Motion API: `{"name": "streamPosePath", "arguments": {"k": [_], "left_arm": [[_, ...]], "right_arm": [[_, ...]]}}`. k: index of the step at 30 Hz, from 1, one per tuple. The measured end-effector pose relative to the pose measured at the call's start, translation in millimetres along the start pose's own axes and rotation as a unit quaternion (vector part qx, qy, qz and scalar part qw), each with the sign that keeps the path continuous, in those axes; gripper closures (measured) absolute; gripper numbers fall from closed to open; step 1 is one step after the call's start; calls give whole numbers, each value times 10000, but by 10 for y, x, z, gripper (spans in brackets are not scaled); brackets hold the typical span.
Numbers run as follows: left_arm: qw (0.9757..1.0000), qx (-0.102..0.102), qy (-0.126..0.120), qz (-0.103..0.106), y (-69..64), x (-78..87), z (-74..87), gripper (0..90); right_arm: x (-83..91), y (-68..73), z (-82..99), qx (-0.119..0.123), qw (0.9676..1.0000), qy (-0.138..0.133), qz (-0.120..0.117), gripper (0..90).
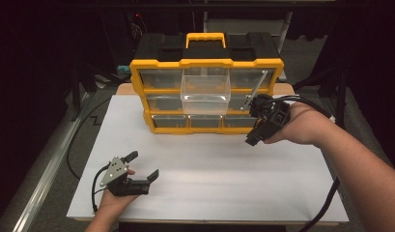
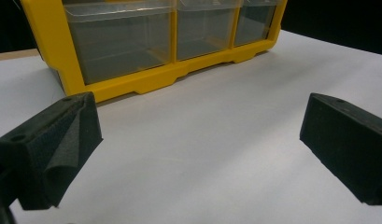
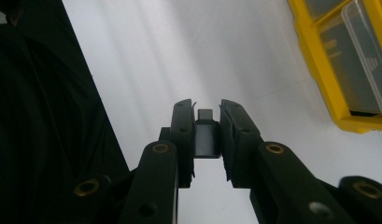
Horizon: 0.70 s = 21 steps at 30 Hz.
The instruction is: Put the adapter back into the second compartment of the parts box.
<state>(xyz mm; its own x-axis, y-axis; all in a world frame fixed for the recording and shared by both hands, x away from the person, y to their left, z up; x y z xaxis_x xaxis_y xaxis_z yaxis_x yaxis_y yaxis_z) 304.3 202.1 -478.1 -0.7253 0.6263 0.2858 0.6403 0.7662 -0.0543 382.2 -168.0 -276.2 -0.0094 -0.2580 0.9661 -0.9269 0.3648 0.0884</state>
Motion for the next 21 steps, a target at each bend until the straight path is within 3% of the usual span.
{"name": "streamPosePath", "arguments": {"k": [21], "left_arm": [[10000,-2,19,1,-8,-6,5,3]], "right_arm": [[370,33,-143,-4,9999,-119,-26,775]]}}
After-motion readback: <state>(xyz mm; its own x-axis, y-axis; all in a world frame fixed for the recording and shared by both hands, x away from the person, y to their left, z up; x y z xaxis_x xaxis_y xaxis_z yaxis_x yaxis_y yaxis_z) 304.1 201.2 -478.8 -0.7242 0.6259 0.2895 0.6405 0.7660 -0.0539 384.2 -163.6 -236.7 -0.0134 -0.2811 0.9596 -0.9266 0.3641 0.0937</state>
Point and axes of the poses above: each handheld gripper's, and its own axes: x roughly backward along the jaws, z roughly out of its underside, y roughly to its left, the point moved 3 cm from there along -x, roughly forward along the jaws, and after that the axes turned 2 degrees about -z, right-handed, at the moved point
